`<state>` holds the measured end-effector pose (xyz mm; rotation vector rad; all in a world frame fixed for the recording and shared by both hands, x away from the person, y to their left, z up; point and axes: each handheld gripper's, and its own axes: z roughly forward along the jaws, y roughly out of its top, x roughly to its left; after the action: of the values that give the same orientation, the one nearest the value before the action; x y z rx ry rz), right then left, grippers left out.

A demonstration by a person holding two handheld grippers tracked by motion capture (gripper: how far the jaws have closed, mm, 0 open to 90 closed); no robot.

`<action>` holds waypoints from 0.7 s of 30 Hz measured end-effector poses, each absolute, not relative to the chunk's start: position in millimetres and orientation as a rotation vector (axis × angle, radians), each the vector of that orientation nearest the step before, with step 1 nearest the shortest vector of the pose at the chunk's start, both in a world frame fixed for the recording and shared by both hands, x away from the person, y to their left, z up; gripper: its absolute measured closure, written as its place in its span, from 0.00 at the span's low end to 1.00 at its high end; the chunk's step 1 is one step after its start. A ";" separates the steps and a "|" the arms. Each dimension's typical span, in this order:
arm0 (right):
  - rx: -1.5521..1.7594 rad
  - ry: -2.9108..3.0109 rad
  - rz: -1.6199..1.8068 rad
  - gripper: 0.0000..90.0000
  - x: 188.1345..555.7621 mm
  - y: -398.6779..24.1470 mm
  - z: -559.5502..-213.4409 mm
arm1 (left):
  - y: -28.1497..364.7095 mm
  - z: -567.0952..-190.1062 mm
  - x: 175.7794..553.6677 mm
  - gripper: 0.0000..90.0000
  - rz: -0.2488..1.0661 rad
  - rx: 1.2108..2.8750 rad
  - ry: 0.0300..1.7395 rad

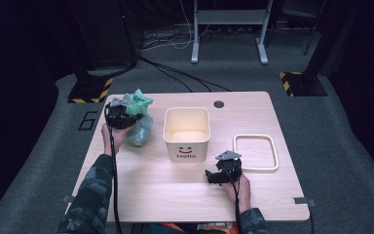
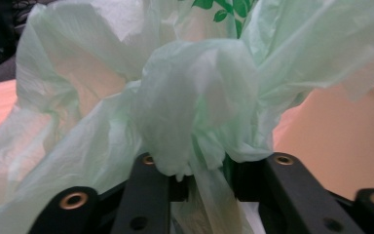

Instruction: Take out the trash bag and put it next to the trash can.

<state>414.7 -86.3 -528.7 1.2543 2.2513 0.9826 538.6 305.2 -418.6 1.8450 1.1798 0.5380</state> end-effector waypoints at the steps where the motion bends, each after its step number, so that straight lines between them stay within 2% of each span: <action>1: 1.254 2.252 0.983 0.08 414.7 -86.3 -528.7 | 304.9 -420.7 538.1 0.79 0.527 1.846 1.181; 5: 1.253 2.251 0.982 0.09 414.6 -86.3 -528.8 | 303.0 -424.2 533.4 0.71 0.517 1.844 1.177; 8: 1.252 2.251 0.982 0.09 414.6 -86.4 -528.8 | 297.4 -426.9 526.1 0.52 0.548 1.882 1.191; 9: 1.253 2.251 0.982 0.09 414.6 -86.4 -528.8 | 296.9 -427.7 524.6 0.42 0.546 1.883 1.197; 11: 1.251 2.250 0.982 0.09 414.5 -86.5 -528.8 | 296.6 -429.4 519.0 0.29 0.562 1.879 1.213; 13: 1.250 2.251 0.981 0.09 414.5 -86.5 -528.8 | 296.6 -431.4 512.4 0.19 0.559 1.903 1.208; 14: 1.250 2.251 0.982 0.09 414.5 -86.5 -528.8 | 297.0 -432.2 508.8 0.17 0.562 1.897 1.210; 21: 1.249 2.254 0.982 0.09 414.2 -86.1 -528.8 | 299.7 -439.4 479.4 0.15 0.582 1.883 1.198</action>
<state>414.2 -86.1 -528.8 1.2488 2.2543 0.9820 479.4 299.7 -439.4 1.8829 1.1977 0.5816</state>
